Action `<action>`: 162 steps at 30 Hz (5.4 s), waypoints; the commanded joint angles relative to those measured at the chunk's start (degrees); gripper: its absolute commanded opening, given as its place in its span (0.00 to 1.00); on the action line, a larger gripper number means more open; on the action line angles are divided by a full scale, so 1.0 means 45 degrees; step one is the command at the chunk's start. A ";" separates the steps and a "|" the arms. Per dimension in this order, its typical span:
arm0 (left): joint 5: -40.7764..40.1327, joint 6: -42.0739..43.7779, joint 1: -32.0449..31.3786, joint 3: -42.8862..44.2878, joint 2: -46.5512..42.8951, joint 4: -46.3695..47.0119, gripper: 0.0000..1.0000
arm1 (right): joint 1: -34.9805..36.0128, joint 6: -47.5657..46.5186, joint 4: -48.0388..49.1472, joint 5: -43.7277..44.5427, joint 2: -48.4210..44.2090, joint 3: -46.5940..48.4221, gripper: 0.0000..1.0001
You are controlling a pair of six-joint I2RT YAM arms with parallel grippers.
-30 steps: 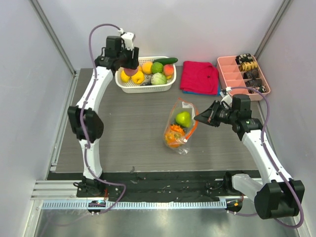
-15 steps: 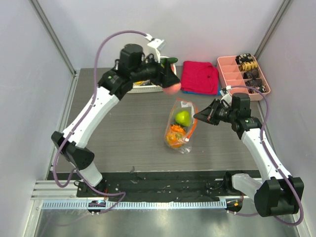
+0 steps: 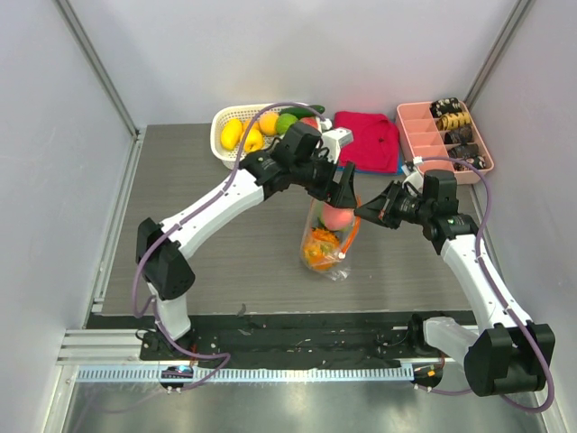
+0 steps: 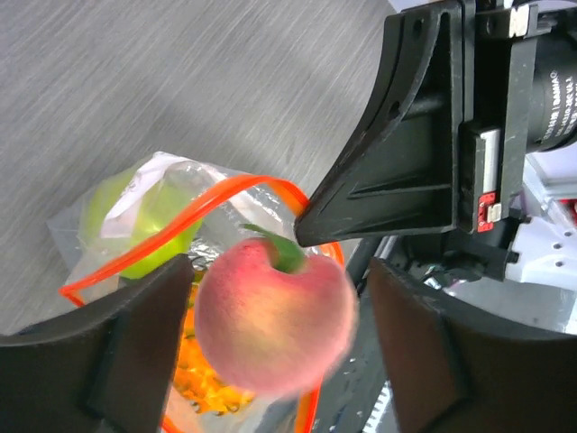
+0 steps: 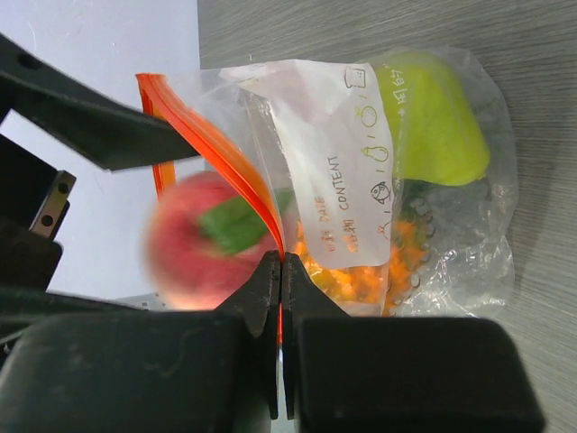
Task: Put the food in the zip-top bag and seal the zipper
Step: Place the fake fruit in the zipper food storage bag, then pick up the fake fruit from the bin, then place the fake fruit in the zipper food storage bag, then adjust the zipper food storage bag at the center of the board.
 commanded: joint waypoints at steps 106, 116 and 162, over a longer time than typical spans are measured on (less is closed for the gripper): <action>-0.0326 0.3129 -0.0597 0.0945 -0.0372 -0.2889 0.58 | 0.0095 0.1291 -0.0047 -0.0861 -0.0419 0.0708 0.01; -0.0366 0.4338 -0.1242 0.0323 -0.0580 -0.3026 0.70 | 0.0095 0.1761 0.0207 -0.1252 -0.0576 0.0864 0.01; 0.0905 2.3927 -0.1047 -0.6887 -0.5759 -0.2109 0.88 | 0.0095 0.0687 -0.0398 -0.2209 -0.0205 0.1020 0.01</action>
